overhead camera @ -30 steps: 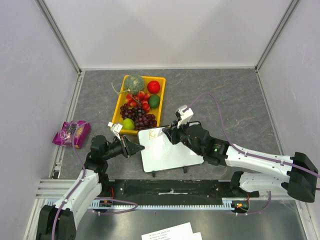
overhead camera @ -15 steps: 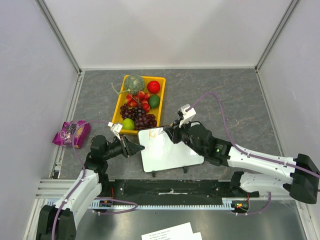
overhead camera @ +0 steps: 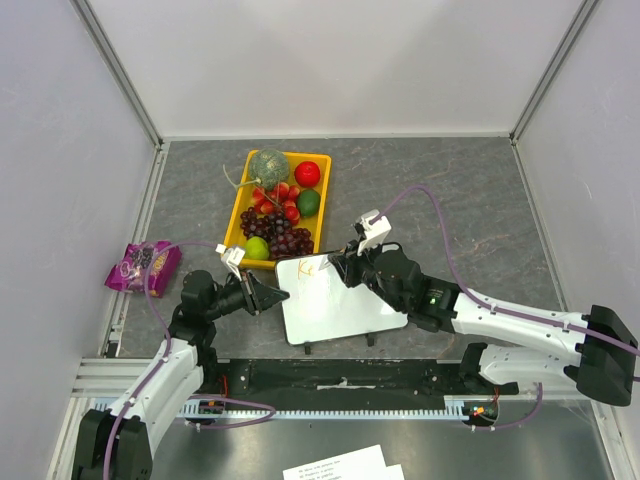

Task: Write a sentence on the whiteboard

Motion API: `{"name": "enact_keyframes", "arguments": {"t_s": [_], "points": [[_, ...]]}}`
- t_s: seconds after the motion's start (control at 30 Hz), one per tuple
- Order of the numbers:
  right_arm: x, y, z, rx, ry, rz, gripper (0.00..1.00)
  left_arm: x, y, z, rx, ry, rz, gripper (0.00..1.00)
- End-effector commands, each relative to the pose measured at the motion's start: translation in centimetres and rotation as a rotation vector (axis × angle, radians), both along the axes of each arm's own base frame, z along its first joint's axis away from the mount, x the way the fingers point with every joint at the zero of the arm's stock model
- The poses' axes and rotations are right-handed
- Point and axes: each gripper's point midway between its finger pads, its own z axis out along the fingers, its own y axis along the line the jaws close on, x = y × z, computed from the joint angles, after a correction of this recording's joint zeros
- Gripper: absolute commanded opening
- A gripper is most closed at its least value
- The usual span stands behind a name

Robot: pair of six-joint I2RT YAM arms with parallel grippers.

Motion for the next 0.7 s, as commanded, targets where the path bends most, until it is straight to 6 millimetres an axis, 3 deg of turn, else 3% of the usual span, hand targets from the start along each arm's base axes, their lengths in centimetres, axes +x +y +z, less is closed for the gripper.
{"name": "enact_keyframes", "arguments": {"t_s": [0.0, 0.37, 0.67], "points": [[0.8, -1.2, -0.7, -0.026, -0.001, -0.069, 0.0, 0.5, 0.0, 0.6, 0.014, -0.069, -0.001, 0.02], [1.6, -2.7, -0.1, -0.023, -0.012, -0.133, 0.0, 0.5, 0.1, 0.6, 0.016, -0.071, 0.002, 0.02], [2.1, -1.8, 1.1, 0.001, -0.024, -0.124, 0.0, 0.5, 0.1, 0.6, 0.016, -0.071, 0.001, 0.02]]}}
